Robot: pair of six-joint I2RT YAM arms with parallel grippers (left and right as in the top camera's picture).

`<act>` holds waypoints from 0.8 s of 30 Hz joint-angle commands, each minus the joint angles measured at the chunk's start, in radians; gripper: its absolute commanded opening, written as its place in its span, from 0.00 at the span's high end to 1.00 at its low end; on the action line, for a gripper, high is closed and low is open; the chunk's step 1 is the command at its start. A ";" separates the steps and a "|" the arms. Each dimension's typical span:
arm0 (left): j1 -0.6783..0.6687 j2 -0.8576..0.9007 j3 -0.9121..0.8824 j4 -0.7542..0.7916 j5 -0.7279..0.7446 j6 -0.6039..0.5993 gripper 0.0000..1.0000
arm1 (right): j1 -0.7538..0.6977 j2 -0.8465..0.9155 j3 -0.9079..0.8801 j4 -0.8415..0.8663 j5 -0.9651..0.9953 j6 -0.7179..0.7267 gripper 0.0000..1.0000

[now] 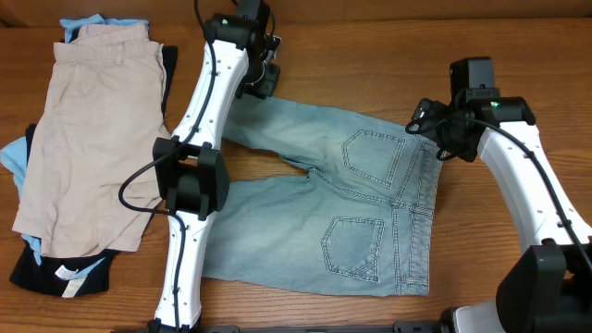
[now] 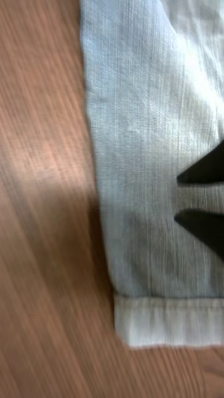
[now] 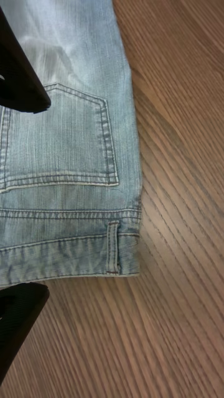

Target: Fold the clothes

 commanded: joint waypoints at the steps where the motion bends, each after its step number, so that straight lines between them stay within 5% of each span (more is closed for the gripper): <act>1: -0.013 -0.013 -0.074 0.006 0.013 -0.010 0.95 | -0.002 0.001 -0.005 0.005 0.011 -0.029 0.09; 13: -0.006 -0.013 -0.250 0.100 -0.050 -0.127 0.96 | -0.002 0.001 -0.005 -0.002 0.011 -0.029 0.09; 24: -0.006 -0.013 -0.405 0.336 -0.061 -0.166 0.96 | -0.002 0.001 -0.005 -0.001 0.011 -0.029 0.09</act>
